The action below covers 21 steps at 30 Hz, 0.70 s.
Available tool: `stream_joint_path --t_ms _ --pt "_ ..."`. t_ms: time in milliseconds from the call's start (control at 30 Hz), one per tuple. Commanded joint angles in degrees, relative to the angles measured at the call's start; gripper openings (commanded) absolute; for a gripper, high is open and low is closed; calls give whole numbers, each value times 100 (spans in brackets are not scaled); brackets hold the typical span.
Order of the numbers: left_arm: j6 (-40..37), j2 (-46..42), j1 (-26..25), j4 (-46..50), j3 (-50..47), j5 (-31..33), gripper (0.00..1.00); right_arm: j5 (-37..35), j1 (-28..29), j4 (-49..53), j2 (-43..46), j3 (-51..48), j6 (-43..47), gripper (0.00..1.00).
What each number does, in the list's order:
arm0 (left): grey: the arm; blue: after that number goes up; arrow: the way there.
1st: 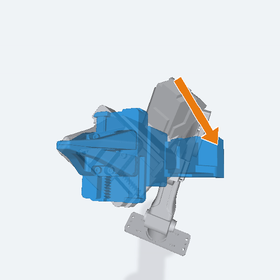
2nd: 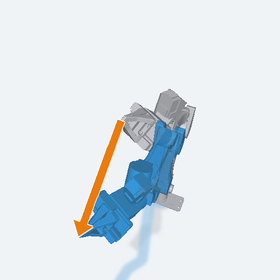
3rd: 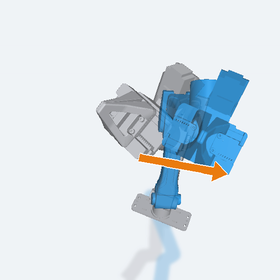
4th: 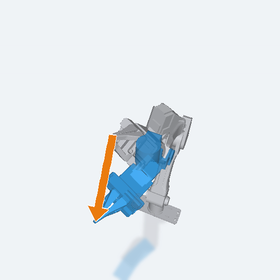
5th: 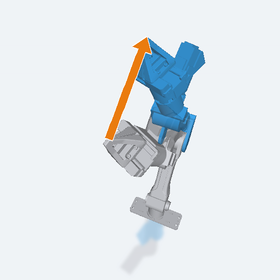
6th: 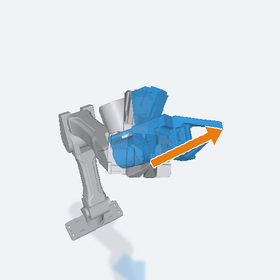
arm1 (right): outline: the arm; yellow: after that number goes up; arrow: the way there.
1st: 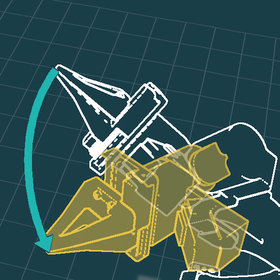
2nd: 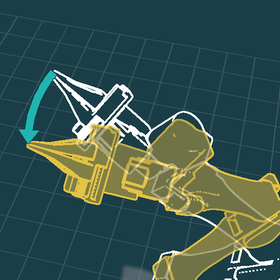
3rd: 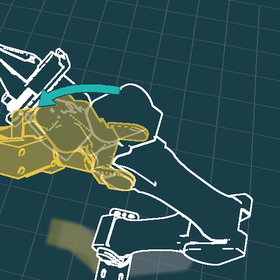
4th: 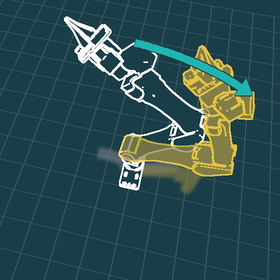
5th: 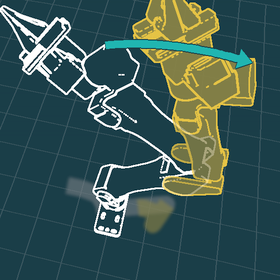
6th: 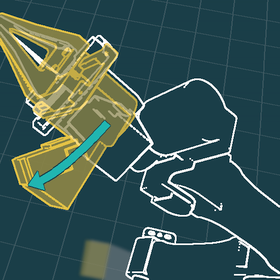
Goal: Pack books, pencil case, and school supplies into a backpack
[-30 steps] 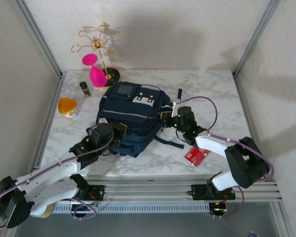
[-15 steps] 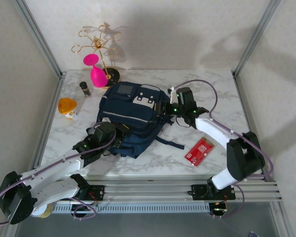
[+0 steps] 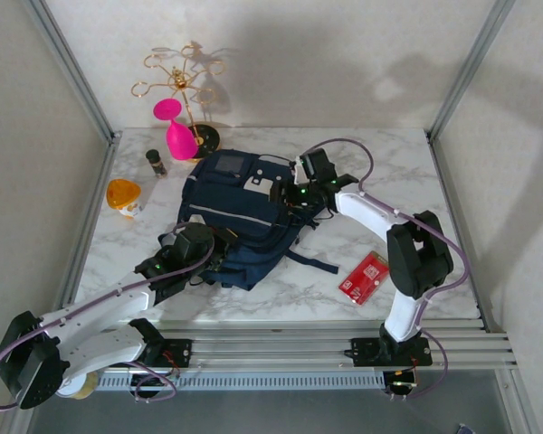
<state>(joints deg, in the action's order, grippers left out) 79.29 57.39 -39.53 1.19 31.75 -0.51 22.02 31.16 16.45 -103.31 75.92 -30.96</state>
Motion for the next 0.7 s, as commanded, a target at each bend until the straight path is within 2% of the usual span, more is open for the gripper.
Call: stream_joint_path --t_ms 0,133,233,367,467,533,667 --pt "-217 27 24 -145 235 -247 0 390 164 132 -173 113 -80 46" --pt "-238 53 -2 -180 235 -299 0 494 154 22 -166 89 -86 31" --pt "-268 97 -103 -173 287 -359 0 462 75 -91 147 -60 -116 16" --pt "-369 323 -379 -149 493 -352 0 457 -231 -442 885 -770 -260 0" --pt "-325 640 -538 -568 569 -394 0 626 -559 -709 1610 -1478 -346 0" --pt "-298 983 -628 -948 677 -515 0 256 -649 -494 2055 -1793 -323 0" --pt "-700 1693 -677 -933 1252 -477 0 -234 -844 -458 3007 -2462 -521 0"
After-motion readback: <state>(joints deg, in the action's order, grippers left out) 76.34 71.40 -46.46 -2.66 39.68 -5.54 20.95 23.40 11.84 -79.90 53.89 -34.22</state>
